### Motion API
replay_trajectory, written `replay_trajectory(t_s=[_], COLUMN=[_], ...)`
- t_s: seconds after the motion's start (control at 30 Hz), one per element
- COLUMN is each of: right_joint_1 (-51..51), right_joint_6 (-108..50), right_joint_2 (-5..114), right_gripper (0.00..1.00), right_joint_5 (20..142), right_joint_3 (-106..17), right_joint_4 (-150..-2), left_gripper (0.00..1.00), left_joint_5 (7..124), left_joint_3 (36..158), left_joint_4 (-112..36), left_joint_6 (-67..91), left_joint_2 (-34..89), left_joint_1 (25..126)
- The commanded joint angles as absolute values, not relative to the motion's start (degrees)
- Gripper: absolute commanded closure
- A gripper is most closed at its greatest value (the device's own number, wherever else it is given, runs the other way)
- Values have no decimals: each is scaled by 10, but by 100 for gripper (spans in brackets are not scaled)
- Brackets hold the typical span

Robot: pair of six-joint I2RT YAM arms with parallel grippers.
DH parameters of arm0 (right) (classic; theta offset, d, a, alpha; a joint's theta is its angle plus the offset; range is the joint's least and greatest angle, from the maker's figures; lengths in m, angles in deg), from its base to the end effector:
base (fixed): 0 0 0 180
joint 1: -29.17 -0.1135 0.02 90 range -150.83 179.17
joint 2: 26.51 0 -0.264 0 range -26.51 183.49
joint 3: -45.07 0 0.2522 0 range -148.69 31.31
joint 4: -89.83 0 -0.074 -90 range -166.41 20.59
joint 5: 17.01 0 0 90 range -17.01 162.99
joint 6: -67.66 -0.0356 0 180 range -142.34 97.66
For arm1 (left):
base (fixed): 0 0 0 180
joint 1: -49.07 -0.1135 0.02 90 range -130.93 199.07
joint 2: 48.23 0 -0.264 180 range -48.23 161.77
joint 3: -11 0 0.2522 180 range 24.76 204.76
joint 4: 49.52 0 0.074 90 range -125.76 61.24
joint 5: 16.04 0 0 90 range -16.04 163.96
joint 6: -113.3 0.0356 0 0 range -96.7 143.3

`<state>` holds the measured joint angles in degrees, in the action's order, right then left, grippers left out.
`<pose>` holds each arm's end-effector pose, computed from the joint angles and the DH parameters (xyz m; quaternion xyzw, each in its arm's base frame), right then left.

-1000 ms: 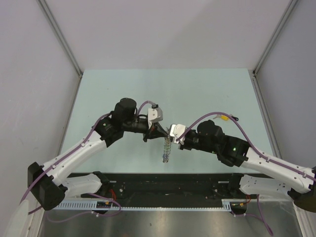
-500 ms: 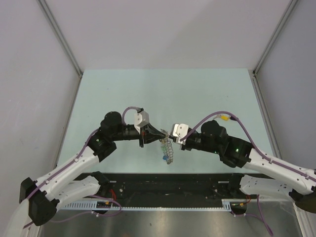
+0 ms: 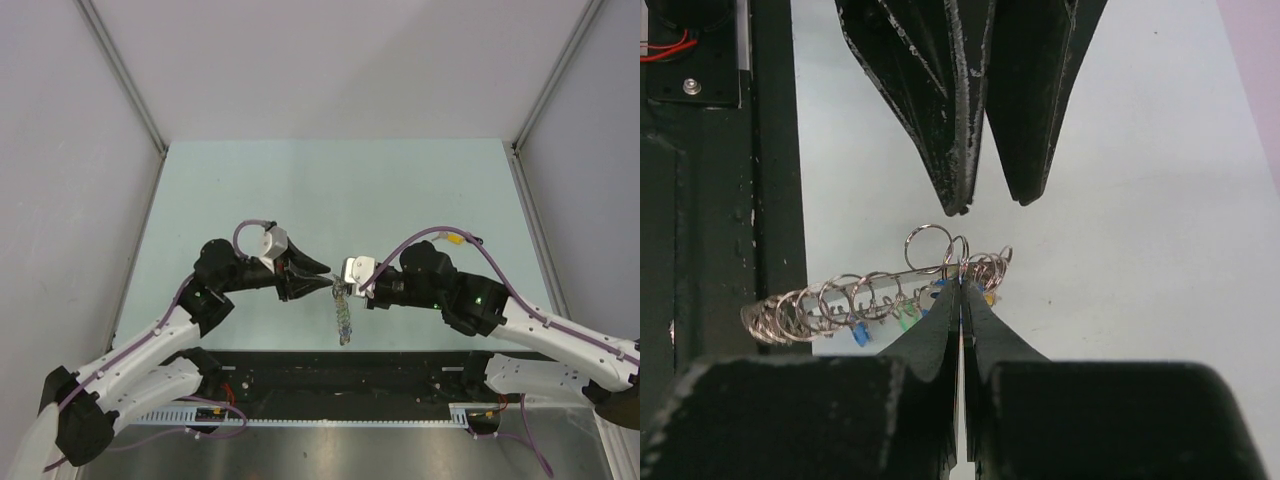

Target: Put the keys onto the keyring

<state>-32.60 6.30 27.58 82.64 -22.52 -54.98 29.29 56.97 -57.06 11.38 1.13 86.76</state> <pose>0.0949 0.1894 0.3459 -0.6184 0.5475 0.2262 0.5164 0.1421 -0.1414 0.3061 0.4117 0.5520 -0.5191 0.5062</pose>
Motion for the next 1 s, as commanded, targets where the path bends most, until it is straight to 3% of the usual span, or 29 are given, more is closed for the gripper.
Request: replay_trajectory(t_s=[0.0,0.17,0.43,0.97], right_joint_1=[-328,-329,-329,-330], right_joint_6=[84,90,94,93], right_joint_2=[275,277,279,286], right_gripper=[100,100,100,100], right_joint_5=[837,847,856,860], right_joint_3=[-270,-275,-278,-279], right_joint_4=[-552,-541,-534,-529], left_gripper=[60,57,57,68], left_joint_5=[247,178,130,121], left_joint_3=[618,715,816,853], left_joint_4=[-487,-281,-99,-59], left_joint_6=[192,336,509,549], left_joint_2=[11,62,142,206], left_joint_1=[852,848,850,899])
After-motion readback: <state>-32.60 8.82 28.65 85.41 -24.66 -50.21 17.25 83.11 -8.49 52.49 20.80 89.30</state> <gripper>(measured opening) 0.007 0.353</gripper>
